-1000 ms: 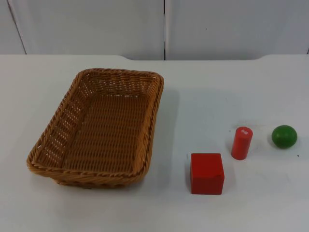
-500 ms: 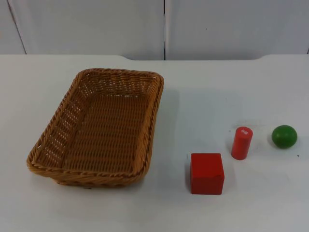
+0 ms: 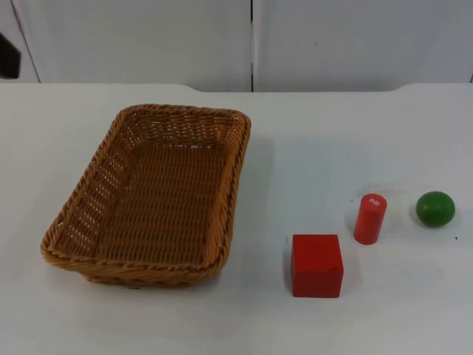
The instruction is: Pick up the basket with the left hand and place the object to the left of the red cylinder into the basket with the right hand.
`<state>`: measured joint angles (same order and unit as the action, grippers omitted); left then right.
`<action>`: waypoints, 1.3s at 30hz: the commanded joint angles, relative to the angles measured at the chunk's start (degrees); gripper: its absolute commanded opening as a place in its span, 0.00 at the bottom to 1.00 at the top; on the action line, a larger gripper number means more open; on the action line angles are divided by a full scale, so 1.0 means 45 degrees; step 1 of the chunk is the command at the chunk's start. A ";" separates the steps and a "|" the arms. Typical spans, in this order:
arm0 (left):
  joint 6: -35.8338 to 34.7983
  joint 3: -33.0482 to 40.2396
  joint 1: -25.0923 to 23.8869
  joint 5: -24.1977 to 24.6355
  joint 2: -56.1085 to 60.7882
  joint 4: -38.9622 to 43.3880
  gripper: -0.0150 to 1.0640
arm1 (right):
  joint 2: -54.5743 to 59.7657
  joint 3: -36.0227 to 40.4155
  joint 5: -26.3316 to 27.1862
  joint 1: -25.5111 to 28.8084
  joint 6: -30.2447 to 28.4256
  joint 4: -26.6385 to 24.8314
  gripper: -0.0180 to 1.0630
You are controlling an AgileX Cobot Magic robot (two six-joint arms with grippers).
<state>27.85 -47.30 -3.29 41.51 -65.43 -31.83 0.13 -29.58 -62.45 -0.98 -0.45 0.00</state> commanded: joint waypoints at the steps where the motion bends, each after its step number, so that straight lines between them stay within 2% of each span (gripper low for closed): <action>1: 0.0856 -0.0236 0.0008 0.0015 -0.0393 -0.0858 0.92 | -0.0028 -0.0004 0.0145 -0.0071 -0.0086 0.0000 0.99; 26: 0.1238 -0.4111 0.0008 -0.0073 -0.7499 -0.0888 0.92 | -0.0028 -0.0004 0.0145 -0.0071 -0.0086 0.0000 0.99; 31: 0.1238 -0.5106 0.0008 0.0010 -0.8581 -0.0826 0.92 | -0.0028 -0.0004 0.0145 -0.0071 -0.0086 0.0000 0.99; 39: 0.0975 -0.5821 0.0008 0.0042 -0.9763 -0.0468 0.92 | -0.0028 -0.0004 0.0145 -0.0071 -0.0086 0.0000 0.99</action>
<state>32.53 -73.03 -3.29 41.14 -109.21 -34.32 0.13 -29.58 -62.45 -0.98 -0.45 0.00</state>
